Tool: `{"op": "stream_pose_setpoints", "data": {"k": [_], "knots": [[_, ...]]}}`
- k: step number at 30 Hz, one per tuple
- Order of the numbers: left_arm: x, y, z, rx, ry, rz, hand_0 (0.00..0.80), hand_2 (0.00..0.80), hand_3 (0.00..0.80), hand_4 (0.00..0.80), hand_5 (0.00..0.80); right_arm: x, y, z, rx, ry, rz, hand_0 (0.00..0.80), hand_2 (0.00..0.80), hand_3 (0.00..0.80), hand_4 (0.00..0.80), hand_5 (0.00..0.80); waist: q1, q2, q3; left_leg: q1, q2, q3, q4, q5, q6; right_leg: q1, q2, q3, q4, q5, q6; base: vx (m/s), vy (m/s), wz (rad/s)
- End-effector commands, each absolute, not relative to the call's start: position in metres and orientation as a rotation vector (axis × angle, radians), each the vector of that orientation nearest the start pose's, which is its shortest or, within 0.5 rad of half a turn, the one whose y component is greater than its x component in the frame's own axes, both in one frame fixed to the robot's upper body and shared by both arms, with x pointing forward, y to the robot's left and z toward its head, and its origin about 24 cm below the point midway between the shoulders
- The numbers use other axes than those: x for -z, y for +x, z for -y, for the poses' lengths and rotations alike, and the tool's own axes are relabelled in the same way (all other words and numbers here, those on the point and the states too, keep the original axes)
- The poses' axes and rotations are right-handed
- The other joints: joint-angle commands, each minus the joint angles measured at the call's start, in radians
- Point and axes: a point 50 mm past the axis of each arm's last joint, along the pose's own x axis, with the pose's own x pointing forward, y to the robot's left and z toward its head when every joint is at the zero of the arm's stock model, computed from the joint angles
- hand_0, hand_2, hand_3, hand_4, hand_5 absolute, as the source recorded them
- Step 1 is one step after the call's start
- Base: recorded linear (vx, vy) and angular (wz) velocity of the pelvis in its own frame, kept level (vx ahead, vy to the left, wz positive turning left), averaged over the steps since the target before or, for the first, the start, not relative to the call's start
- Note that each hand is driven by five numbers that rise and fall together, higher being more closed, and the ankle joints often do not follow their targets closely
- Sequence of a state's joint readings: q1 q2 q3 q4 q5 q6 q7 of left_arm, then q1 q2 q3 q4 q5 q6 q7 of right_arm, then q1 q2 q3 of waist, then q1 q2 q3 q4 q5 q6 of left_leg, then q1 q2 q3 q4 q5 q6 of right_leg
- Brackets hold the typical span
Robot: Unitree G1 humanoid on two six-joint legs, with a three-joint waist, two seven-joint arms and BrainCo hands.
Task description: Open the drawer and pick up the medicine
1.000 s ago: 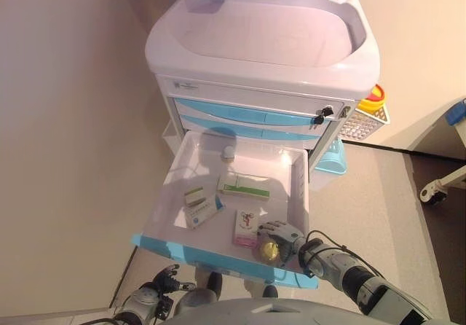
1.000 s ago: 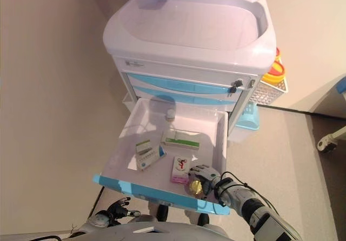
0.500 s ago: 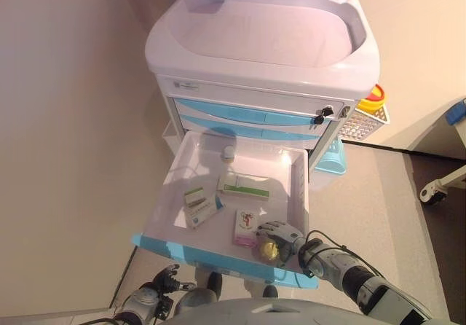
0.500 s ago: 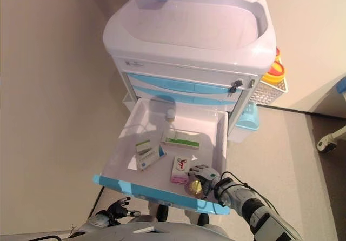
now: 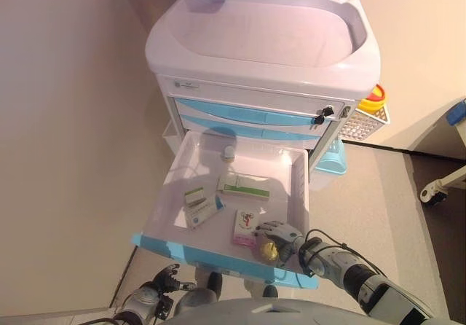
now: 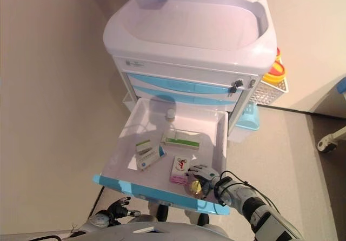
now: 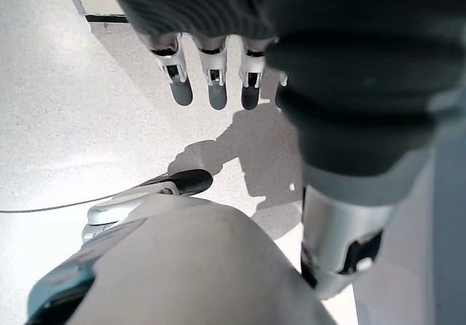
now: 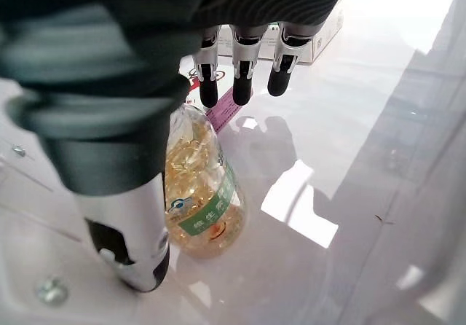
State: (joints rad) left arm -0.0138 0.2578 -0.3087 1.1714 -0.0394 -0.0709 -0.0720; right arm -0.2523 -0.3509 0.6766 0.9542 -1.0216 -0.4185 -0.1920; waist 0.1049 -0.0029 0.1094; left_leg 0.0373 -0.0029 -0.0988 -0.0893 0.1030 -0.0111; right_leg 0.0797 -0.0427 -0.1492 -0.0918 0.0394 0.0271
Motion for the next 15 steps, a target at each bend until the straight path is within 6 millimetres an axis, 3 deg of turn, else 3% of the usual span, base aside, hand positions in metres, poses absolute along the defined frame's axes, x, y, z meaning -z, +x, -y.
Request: {"op": "stream_pose_setpoints", "data": {"k": [1, 8, 10, 11, 12, 14, 15], "knots": [[0.1643, 0.0956, -0.2066, 0.257, 0.391, -1.187, 0.0, 0.0, 0.0, 0.0, 0.0, 0.0877, 0.2114, 0.1198, -1.054, -1.371, 0.069, 0.0, 0.0, 0.0, 0.0, 0.0, 0.024, -0.046, 0.026, 0.021, -0.061, -0.011, 0.014, -0.106, 0.046, -0.027, -0.035, 0.01, 0.075, -0.018, 0.041, 0.0, 0.0, 0.0], [0.1634, 0.0979, -0.2088, 0.256, 0.389, -1.186, 0.0, 0.0, 0.0, 0.0, 0.0, 0.0883, 0.2107, 0.1193, -1.066, -1.375, 0.065, 0.0, 0.0, 0.0, 0.0, 0.0, 0.022, -0.045, 0.026, 0.02, -0.06, -0.01, 0.014, -0.105, 0.045, -0.028, -0.035, 0.011, 0.075, -0.017, 0.041, 0.0, 0.0, 0.0], [0.1632, 0.0979, -0.2099, 0.256, 0.386, -1.186, 0.0, 0.0, 0.0, 0.0, 0.0, 0.0879, 0.2111, 0.1195, -1.068, -1.377, 0.063, 0.166, 0.166, 0.166, 0.166, 0.166, 0.021, -0.043, 0.025, 0.02, -0.06, -0.01, 0.014, -0.105, 0.045, -0.028, -0.035, 0.01, 0.074, -0.017, 0.041, 0.0, 0.0, 0.0], [0.163, 0.098, -0.2107, 0.256, 0.385, -1.186, 0.0, 0.0, 0.0, 0.0, 0.0, 0.0879, 0.2113, 0.1198, -1.069, -1.377, 0.061, 0.358, 0.358, 0.358, 0.358, 0.358, 0.021, -0.042, 0.025, 0.02, -0.06, -0.011, 0.014, -0.105, 0.045, -0.028, -0.035, 0.01, 0.074, -0.017, 0.041, 0.0, 0.0, 0.0], [0.1628, 0.0979, -0.2115, 0.257, 0.384, -1.186, 0.0, 0.0, 0.0, 0.0, 0.0, 0.0877, 0.2114, 0.1197, -1.07, -1.376, 0.06, 0.493, 0.493, 0.493, 0.493, 0.493, 0.021, -0.041, 0.025, 0.02, -0.06, -0.01, 0.014, -0.105, 0.045, -0.028, -0.035, 0.01, 0.074, -0.017, 0.041, 0.0, 0.0, 0.0], [0.1628, 0.0973, -0.2122, 0.257, 0.383, -1.186, 0.0, 0.0, 0.0, 0.0, 0.0, 0.0886, 0.2101, 0.1205, -1.071, -1.377, 0.059, 0.602, 0.602, 0.602, 0.602, 0.602, 0.021, -0.041, 0.024, 0.019, -0.059, -0.009, 0.015, -0.104, 0.044, -0.028, -0.035, 0.01, 0.075, -0.017, 0.041, 0.0, 0.0, 0.0], [0.1628, 0.0969, -0.2125, 0.257, 0.382, -1.186, 0.0, 0.0, 0.0, 0.0, 0.0, 0.0889, 0.2097, 0.1208, -1.071, -1.377, 0.058, 0.609, 0.609, 0.609, 0.609, 0.609, 0.02, -0.041, 0.024, 0.019, -0.06, -0.009, 0.014, -0.104, 0.044, -0.028, -0.036, 0.01, 0.074, -0.017, 0.041, 0.0, 0.0, 0.0]]}}
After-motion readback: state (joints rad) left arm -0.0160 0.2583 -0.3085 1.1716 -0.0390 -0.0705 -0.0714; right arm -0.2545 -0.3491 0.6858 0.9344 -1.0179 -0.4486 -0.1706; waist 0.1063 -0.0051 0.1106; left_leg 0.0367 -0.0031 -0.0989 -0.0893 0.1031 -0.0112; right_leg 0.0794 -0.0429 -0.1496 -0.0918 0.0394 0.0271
